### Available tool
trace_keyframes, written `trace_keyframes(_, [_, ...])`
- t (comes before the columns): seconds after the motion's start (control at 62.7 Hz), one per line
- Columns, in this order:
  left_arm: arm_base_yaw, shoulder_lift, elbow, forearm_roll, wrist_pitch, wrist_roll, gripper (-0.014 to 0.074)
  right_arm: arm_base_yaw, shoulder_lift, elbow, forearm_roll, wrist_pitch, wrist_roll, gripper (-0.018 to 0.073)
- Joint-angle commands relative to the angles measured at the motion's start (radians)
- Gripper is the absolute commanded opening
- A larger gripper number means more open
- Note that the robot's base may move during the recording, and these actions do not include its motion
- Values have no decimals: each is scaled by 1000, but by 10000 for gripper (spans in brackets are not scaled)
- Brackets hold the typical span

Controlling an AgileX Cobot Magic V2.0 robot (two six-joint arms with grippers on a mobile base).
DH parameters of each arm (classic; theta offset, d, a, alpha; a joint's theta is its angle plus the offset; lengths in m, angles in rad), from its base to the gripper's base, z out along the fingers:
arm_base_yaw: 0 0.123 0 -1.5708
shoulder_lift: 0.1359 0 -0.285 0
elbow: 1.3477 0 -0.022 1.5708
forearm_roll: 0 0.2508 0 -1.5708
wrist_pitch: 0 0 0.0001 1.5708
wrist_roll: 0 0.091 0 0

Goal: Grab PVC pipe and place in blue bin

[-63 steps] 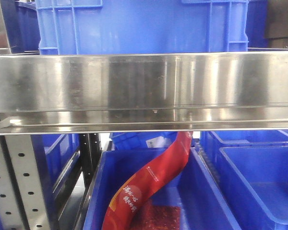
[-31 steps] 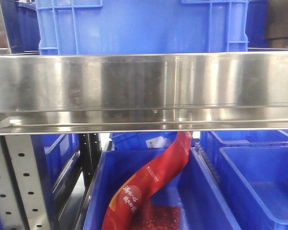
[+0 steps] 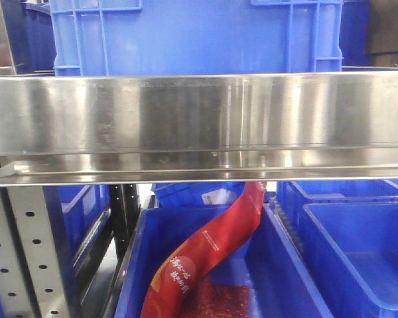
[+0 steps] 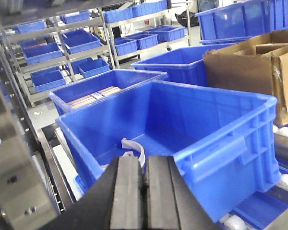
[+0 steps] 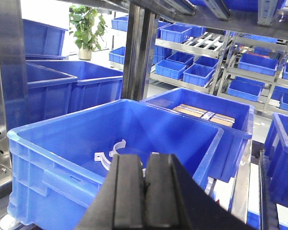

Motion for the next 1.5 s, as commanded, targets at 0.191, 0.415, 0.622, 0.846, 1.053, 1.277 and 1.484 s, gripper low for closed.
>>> trace_keyframes(0.191, [-2, -128, 114, 94, -35, -143, -111, -4, -49, 26, -25, -7, -3, -153])
trace_keyframes(0.415, [-2, -212, 189, 145, -26, -170, -111, -4, -67, 87, -24, -16, -3, -153])
trace_keyframes(0.622, [-2, -289, 245, 177, -4, -170, -111, -4, -96, 121, -24, -47, -3, -153])
trace_keyframes(0.846, [-2, -293, 245, 175, -4, -170, -111, -4, -96, 121, -24, -47, -3, -153])
trace_keyframes(1.053, [-2, -293, 245, 175, -9, -170, -111, -4, -96, 121, -24, -47, -3, -153])
trace_keyframes(1.277, [-2, -293, 245, 175, -9, -170, -111, -4, -96, 121, -24, -47, -3, -153])
trace_keyframes(1.484, [-2, -293, 245, 175, -9, -170, -111, -4, -96, 121, -24, -47, -3, -153])
